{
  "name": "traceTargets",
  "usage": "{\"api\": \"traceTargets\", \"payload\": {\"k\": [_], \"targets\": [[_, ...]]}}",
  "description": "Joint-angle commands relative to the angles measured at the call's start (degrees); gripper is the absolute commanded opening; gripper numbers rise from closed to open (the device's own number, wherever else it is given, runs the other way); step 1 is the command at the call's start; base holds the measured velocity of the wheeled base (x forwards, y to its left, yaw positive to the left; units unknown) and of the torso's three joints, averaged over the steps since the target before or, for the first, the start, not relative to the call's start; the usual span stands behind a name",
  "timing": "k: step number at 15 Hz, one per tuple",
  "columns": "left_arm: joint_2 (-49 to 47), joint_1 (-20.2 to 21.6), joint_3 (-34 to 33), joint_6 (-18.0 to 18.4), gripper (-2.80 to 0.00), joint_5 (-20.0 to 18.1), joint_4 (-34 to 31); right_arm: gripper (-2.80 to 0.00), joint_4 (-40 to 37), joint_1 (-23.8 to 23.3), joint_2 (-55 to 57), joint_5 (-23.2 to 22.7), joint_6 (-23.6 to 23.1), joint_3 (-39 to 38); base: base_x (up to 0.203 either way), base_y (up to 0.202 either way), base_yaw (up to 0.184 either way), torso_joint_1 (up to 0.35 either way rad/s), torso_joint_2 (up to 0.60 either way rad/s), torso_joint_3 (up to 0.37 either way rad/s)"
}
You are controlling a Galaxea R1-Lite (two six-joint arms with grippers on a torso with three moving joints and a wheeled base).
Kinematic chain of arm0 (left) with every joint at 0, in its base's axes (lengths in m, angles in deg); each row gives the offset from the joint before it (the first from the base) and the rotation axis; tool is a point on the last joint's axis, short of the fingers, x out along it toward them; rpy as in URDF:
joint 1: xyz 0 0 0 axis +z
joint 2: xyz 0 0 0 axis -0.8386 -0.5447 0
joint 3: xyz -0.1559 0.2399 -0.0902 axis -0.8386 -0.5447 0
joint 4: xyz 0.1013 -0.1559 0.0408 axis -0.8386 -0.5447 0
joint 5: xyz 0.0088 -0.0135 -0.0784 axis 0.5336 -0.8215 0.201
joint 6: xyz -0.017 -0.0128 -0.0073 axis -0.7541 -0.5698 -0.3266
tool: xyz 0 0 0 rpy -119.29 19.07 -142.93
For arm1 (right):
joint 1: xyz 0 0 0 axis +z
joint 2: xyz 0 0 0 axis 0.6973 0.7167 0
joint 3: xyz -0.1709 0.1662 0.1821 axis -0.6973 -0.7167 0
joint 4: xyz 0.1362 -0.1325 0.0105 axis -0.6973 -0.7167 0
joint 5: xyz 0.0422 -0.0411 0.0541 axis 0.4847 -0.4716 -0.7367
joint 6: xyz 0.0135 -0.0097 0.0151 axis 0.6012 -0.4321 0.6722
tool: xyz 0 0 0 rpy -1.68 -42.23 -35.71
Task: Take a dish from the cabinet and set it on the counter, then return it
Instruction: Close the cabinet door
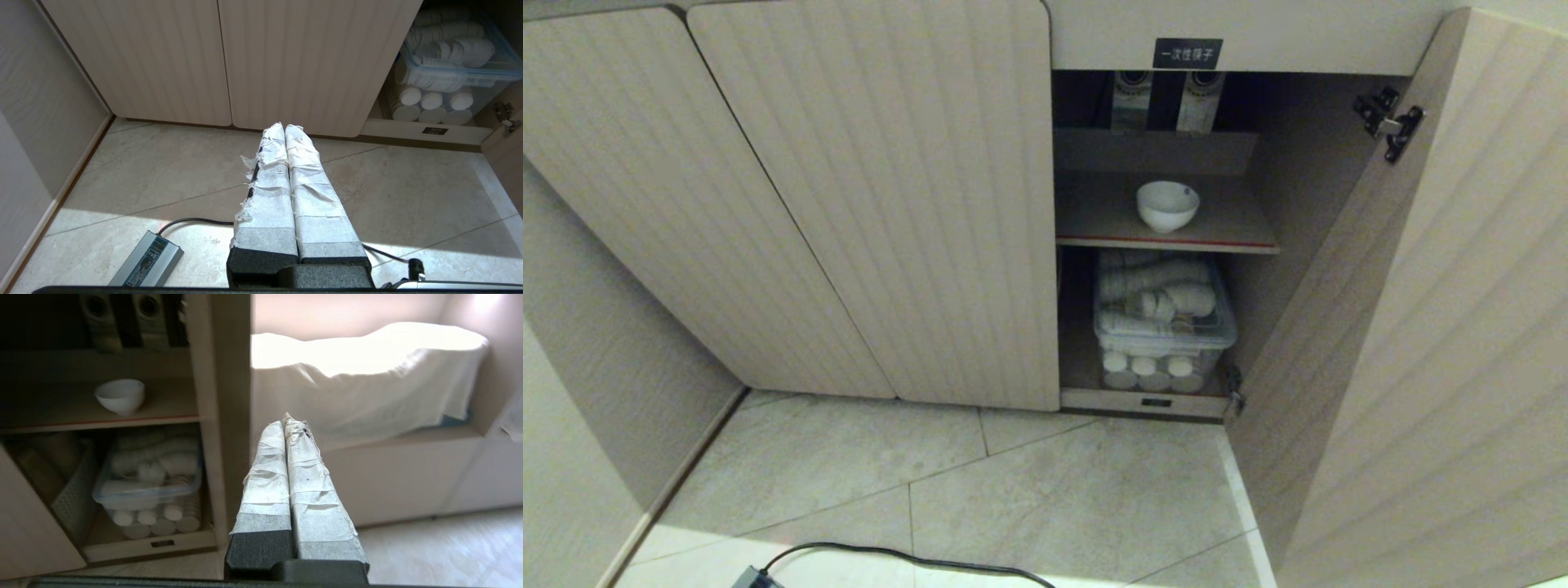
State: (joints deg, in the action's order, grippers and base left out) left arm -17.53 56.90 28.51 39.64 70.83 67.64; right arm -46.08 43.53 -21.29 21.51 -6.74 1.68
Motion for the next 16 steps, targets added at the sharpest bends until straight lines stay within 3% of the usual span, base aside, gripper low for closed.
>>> {"api": "traceTargets", "payload": {"k": [1, 4, 10, 16], "targets": [[0.0, 0.0, 0.0, 0.0, -2.8, 0.0, 0.0, -2.8, 1.9, -0.1, 0.4, -2.7, 0.9, -0.1, 0.0, 0.0, 0.0, 0.0, 0.0, 0.0], [0.0, 0.0, 0.0, 0.0, -2.8, 0.0, 0.0, -2.8, 3.7, 0.0, 0.4, -5.7, 1.5, -0.6, 0.0, 0.0, 0.0, 0.0, 0.0, 0.0], [0.0, 0.0, 0.0, 0.0, -2.8, 0.0, 0.0, -2.8, 3.7, -1.5, 0.7, -7.0, 2.6, -0.6, 0.0, 0.0, 0.0, 0.0, 0.0, 0.0], [0.0, 0.0, 0.0, 0.0, -2.8, 0.0, 0.0, -2.8, 3.2, -1.9, 0.3, -12.0, 6.3, -1.6, 0.0, 0.0, 0.0, 0.0, 0.0, 0.0]]}}
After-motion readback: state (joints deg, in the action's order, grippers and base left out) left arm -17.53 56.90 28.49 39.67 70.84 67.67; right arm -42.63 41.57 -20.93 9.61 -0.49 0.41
